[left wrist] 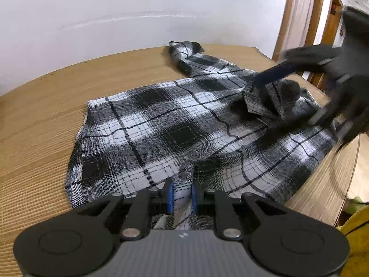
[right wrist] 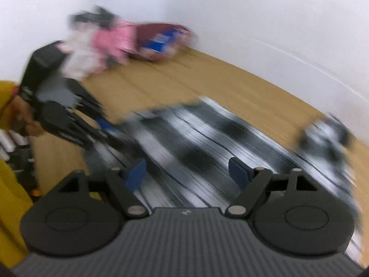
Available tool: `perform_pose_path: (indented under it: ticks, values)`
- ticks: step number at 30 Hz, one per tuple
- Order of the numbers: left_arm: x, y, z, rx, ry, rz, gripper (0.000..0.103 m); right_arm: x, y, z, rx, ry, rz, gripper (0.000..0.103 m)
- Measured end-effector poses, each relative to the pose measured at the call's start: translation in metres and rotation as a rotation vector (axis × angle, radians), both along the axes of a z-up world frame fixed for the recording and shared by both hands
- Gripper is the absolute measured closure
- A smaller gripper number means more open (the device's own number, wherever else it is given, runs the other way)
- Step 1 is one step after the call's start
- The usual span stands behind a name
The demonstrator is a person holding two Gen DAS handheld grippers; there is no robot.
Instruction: Fold clothes
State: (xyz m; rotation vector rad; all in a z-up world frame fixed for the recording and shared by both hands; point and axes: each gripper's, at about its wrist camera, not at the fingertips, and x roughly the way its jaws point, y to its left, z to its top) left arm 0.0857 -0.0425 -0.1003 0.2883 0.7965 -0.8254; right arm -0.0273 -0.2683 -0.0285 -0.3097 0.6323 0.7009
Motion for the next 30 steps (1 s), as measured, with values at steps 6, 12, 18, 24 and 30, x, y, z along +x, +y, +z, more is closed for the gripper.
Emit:
perform_pose_path:
  ticks: [6,12,18,24,30]
  values:
    - [-0.007,-0.002,0.001,0.036,-0.007,-0.052,0.085,0.058,0.05,-0.071,-0.089,0.164,0.264,0.057]
    - [-0.008,0.006,0.001,0.057,-0.016,-0.098,0.053,0.043,0.04,-0.048,-0.027,0.132,0.314,0.092]
    - [-0.002,-0.001,0.003,0.107,-0.056,-0.212,0.036,0.026,0.039,-0.025,-0.089,0.052,0.379,0.092]
    - [0.0,-0.007,0.009,0.14,-0.101,-0.316,0.031,0.009,0.051,-0.025,-0.2,-0.033,0.463,0.092]
    - [0.009,-0.028,-0.006,0.081,0.035,-0.341,0.097,0.012,0.049,-0.023,-0.167,-0.029,0.377,0.087]
